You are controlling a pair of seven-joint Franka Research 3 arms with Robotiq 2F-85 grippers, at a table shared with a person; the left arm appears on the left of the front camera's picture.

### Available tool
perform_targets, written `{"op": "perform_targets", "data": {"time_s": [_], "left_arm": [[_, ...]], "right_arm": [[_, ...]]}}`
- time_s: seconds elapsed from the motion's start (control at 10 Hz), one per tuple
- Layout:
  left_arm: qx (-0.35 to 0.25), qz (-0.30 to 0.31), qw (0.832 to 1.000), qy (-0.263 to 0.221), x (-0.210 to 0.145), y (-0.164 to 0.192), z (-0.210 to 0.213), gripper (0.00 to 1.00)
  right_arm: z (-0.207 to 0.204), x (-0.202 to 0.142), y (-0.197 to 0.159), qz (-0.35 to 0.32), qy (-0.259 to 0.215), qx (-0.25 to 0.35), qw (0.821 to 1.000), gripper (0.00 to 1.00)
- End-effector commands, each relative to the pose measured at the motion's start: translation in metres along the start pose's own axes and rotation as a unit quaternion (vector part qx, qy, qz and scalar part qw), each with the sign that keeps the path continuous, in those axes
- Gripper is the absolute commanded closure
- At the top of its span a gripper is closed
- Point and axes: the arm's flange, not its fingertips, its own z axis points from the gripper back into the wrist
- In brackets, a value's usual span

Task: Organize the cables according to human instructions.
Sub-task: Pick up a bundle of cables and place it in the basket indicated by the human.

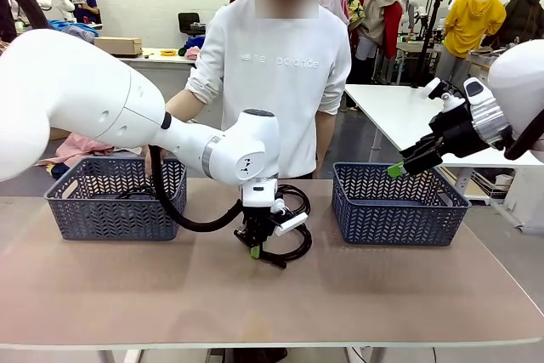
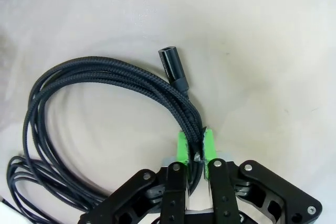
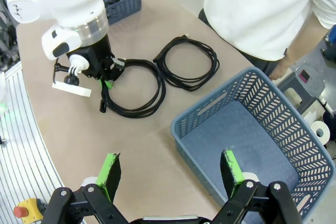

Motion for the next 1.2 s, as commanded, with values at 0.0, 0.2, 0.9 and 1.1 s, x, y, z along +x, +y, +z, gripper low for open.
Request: {"op": "perform_targets", "data": {"time_s": [0.0, 0.2, 0.9, 1.1], "left_arm": [[0.001, -0.039, 0.999, -0.036, 0.011, -0.017, 0.022, 1.0], [0.008, -0.037, 0.998, -0.048, 0.019, -0.031, 0.06, 0.95], [0.059, 0.25, 0.966, 0.038, -0.061, -0.108, 0.198, 0.95], [0.064, 0.315, 0.946, 0.032, -0.098, -0.137, 0.211, 0.95]], "right_arm": [[-0.002, -0.001, -0.003, 0.007, -0.015, 0.005, 1.0, 0.0], [-0.002, -0.001, -0.003, 0.007, -0.015, 0.005, 1.0, 0.0], [-0.002, -0.001, -0.003, 0.007, -0.015, 0.005, 1.0, 0.0], [-0.002, -0.001, -0.003, 0.007, -0.015, 0.005, 1.0, 0.0]]}}
